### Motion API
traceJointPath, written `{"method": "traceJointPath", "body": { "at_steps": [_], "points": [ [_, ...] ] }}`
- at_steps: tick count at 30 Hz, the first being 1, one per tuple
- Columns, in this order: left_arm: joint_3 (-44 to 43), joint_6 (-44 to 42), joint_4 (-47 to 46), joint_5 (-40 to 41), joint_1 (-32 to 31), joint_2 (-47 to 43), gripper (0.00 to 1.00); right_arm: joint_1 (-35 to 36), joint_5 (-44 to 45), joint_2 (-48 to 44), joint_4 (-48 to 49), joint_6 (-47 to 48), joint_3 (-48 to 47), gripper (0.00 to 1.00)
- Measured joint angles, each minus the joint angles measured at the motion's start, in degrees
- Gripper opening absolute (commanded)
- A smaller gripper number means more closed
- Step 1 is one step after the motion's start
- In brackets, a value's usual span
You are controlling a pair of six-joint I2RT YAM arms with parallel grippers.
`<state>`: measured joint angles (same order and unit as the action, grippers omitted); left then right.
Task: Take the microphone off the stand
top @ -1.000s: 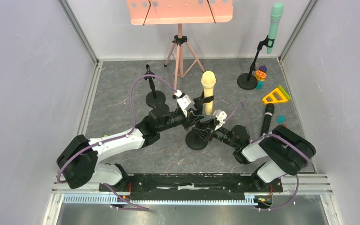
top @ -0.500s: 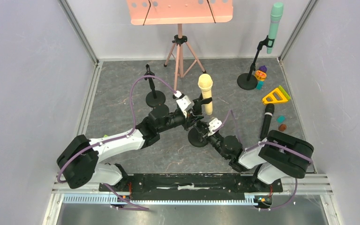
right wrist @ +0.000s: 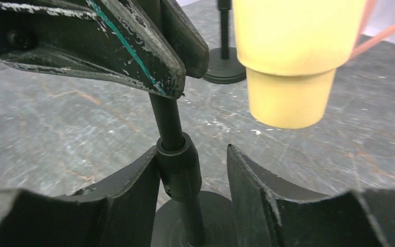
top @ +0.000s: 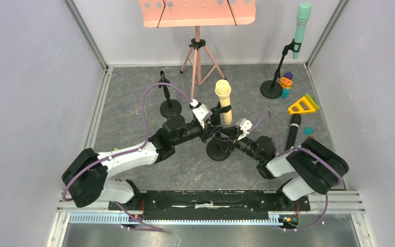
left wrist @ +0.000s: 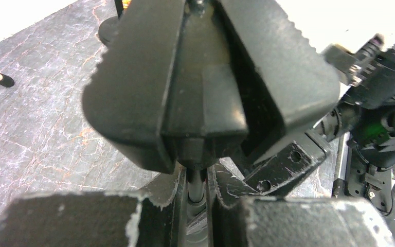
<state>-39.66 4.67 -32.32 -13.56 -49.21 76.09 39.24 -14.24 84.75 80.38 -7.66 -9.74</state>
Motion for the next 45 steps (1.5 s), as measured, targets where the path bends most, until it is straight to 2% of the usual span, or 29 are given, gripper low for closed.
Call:
{"method": "traceJointPath", "body": {
  "at_steps": [6,11,14,17,19,24,32,37,42,45],
  "points": [
    [0.0,0.0,0.0,0.0,0.0,0.0,0.02,-6.2,-15.3,6.1,3.7,-6.0,-3.3,0.48],
    [0.0,0.0,0.0,-0.1,0.0,0.0,0.02,-7.2,-20.1,8.1,4.4,-7.7,-5.3,0.33],
    [0.0,0.1,0.1,-0.2,0.0,0.0,0.02,-7.1,-21.5,9.0,5.0,-7.7,-6.0,0.27],
    [-0.2,0.0,0.4,-0.5,0.0,0.0,0.02,-7.1,-21.6,9.4,5.8,-8.1,-5.8,0.15],
    [-0.4,0.0,0.9,-0.5,0.0,0.0,0.02,-7.0,-21.0,9.4,6.3,-8.2,-5.3,0.1],
    [-0.8,0.0,1.4,-1.5,-0.1,0.3,0.02,-4.2,-15.3,7.8,6.9,-6.4,-3.0,0.0],
    [-0.9,0.0,1.7,-2.0,-0.1,0.3,0.02,8.0,12.5,2.3,2.9,0.6,-0.3,0.01],
    [-0.9,0.0,1.7,-1.9,-0.1,0.3,0.02,12.4,22.9,2.1,2.8,1.5,-0.2,0.04],
    [-1.0,0.0,1.6,-1.2,0.0,0.3,0.02,13.7,26.6,1.7,1.0,-0.2,-1.1,0.27],
    [-1.0,0.0,1.6,-1.0,0.0,0.2,0.02,13.7,26.6,1.7,1.3,-0.5,-0.9,0.5]
  ]
}}
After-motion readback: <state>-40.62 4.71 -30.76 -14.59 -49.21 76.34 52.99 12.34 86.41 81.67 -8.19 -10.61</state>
